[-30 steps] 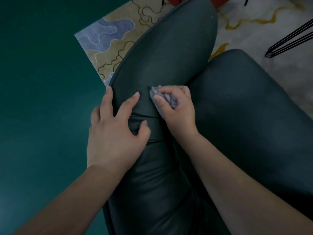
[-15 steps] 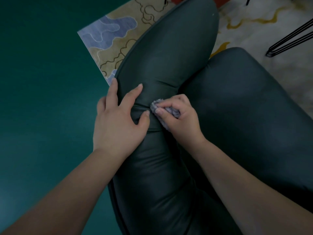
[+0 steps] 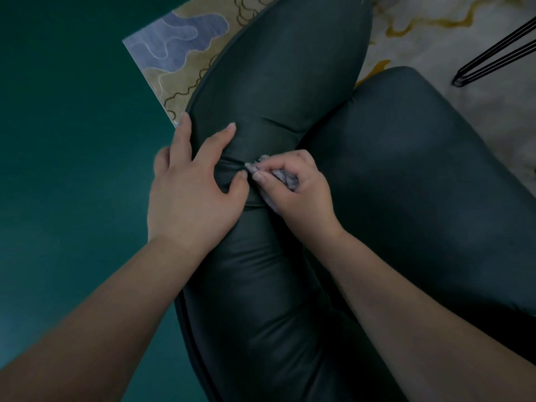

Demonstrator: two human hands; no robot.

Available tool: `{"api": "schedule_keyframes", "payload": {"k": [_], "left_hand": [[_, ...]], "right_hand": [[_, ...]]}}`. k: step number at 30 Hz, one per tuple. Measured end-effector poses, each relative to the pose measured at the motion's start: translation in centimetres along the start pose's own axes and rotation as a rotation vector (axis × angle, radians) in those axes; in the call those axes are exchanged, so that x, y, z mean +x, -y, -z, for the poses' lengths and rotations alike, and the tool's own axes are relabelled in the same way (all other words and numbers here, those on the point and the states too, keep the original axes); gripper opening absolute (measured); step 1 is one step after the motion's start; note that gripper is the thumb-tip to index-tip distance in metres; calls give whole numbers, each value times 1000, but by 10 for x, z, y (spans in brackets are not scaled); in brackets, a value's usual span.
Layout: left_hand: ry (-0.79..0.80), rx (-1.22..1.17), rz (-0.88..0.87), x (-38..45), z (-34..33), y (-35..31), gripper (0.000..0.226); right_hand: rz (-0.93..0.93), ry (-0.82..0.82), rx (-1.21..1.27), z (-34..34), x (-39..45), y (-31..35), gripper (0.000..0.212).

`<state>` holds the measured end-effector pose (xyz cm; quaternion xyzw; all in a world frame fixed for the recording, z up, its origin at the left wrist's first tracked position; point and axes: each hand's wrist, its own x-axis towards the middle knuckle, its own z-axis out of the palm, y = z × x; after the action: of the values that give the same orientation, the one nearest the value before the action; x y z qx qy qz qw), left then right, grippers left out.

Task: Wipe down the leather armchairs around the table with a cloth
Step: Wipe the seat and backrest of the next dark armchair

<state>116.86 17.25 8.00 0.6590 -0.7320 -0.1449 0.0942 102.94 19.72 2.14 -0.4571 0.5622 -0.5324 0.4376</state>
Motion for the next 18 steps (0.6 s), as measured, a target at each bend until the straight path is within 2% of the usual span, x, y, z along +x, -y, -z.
{"api": "schedule_keyframes", "payload": {"k": [5,11,15,18], "left_hand": [[-8,7,-12,0,-1,0,61],[0,4,7,1,-1,-1,60],[28,7,14,0,2,-3,59],[48,18,24,1,4,-4,59]], "right_hand": [[-118,-22,54,13,-9,-23,22],[-287,-76,70,17,-26,-44,19],[-420,-25,-216,35,-36,-59,21],[-456,-34,-306,51,-43,-50,9]]}}
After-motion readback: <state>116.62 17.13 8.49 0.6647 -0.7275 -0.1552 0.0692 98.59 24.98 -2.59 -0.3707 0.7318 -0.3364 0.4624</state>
